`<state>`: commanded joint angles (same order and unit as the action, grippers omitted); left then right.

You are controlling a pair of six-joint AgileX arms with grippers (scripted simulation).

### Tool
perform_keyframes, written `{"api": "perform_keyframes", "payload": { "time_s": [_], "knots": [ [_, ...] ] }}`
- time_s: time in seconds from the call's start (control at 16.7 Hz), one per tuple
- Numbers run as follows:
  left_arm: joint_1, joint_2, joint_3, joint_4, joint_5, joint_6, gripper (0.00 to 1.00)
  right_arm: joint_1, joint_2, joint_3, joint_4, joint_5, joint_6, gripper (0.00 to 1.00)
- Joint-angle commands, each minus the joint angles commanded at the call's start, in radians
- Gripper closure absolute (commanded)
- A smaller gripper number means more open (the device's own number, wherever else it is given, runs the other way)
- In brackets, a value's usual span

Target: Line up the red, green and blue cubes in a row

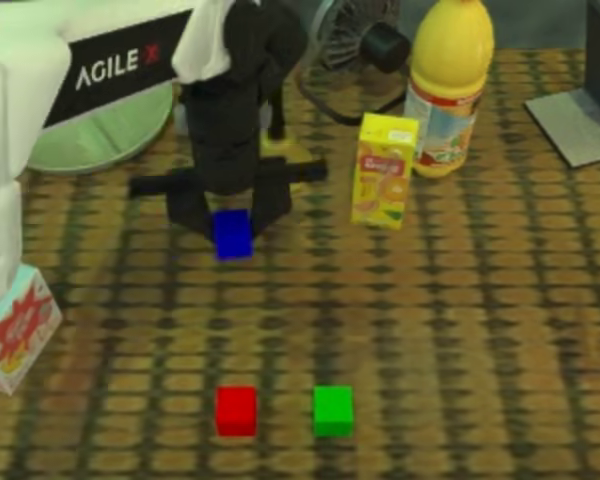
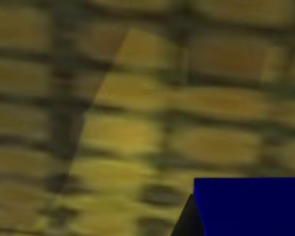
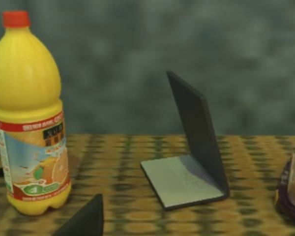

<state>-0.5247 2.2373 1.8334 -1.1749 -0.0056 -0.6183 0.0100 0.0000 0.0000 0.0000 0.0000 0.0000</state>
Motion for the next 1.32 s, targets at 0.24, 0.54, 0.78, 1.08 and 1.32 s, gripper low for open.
{"api": "perform_keyframes", "payload": {
  "time_s": [0.24, 0.54, 0.78, 1.08, 1.32],
  "knots": [
    [-0.304, 0.034, 0.082, -0.049, 0.001, -0.221, 1.0, 0.0, 0.0, 0.0, 0.0, 0.0, 0.0, 0.0],
    [-0.489, 0.041, 0.137, -0.074, -0.003, -0.382, 1.0, 0.0, 0.0, 0.0, 0.0, 0.0, 0.0, 0.0],
    [-0.49, 0.039, 0.135, -0.073, -0.002, -0.383, 1.0, 0.0, 0.0, 0.0, 0.0, 0.0, 0.0, 0.0],
    [-0.491, 0.063, 0.043, 0.046, -0.003, -0.384, 1.0, 0.0, 0.0, 0.0, 0.0, 0.0, 0.0, 0.0],
    [-0.494, 0.092, -0.05, 0.166, -0.002, -0.386, 1.0, 0.0, 0.0, 0.0, 0.0, 0.0, 0.0, 0.0]
  ]
}}
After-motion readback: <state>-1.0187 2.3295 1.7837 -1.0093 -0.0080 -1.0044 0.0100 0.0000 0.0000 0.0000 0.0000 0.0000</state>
